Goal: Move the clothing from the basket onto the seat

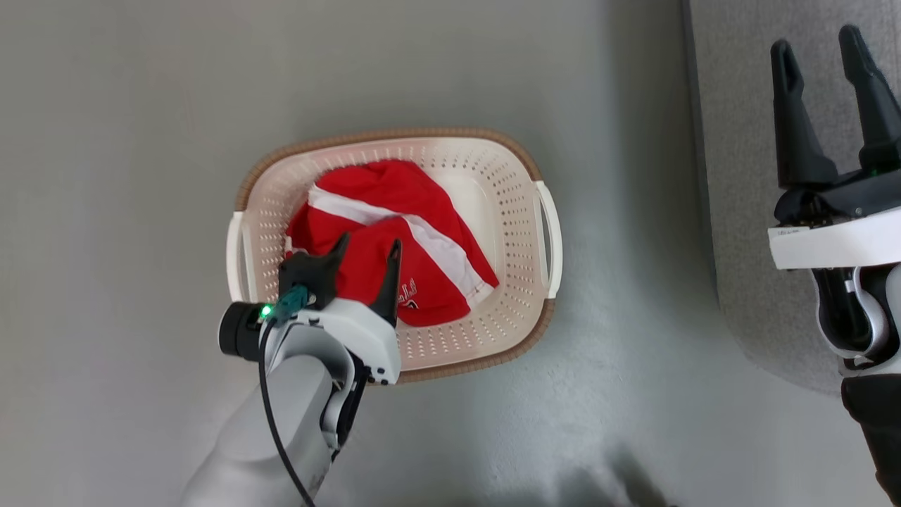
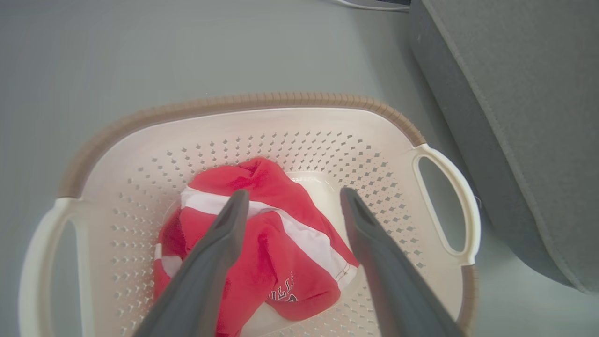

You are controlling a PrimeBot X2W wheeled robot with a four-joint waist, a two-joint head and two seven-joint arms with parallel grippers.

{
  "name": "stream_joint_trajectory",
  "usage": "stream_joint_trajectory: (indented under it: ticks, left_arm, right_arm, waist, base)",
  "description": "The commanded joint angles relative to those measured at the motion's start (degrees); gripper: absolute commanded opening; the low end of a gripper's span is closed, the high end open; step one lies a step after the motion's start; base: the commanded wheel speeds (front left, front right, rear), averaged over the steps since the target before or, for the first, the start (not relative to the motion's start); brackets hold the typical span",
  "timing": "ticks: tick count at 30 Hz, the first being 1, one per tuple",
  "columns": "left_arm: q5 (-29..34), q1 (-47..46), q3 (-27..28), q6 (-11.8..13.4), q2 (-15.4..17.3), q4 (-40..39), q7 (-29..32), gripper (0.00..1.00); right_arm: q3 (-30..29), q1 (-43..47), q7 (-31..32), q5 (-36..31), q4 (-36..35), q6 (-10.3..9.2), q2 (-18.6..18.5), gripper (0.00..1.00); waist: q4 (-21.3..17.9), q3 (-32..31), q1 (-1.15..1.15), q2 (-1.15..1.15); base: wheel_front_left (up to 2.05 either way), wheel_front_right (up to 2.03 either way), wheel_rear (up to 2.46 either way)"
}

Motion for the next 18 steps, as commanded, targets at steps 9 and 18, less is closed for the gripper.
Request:
stream_joint_trajectory:
  ticks: [9,18]
  left_arm:
    - [-2.59,-12.42,-7.72,1.53,0.46,12.63,-0.35,1.0]
    - [-4.69,-21.46,-14.32,2.25,0.46,23.19,2.8,1.0]
  right_arm:
    - [1.38,-2.34,-0.34,1.25,-3.78,0.17,-0.51,1.0]
    - [1.67,-3.54,-0.34,1.38,-5.38,0.17,0.06,1.0]
  waist:
    - [-3.75,8.75,0.0,0.0]
    - [-5.7,13.52,0.0,0.0]
  base:
    - [0.0,0.0,0.0]
    - [0.0,0.0,0.0]
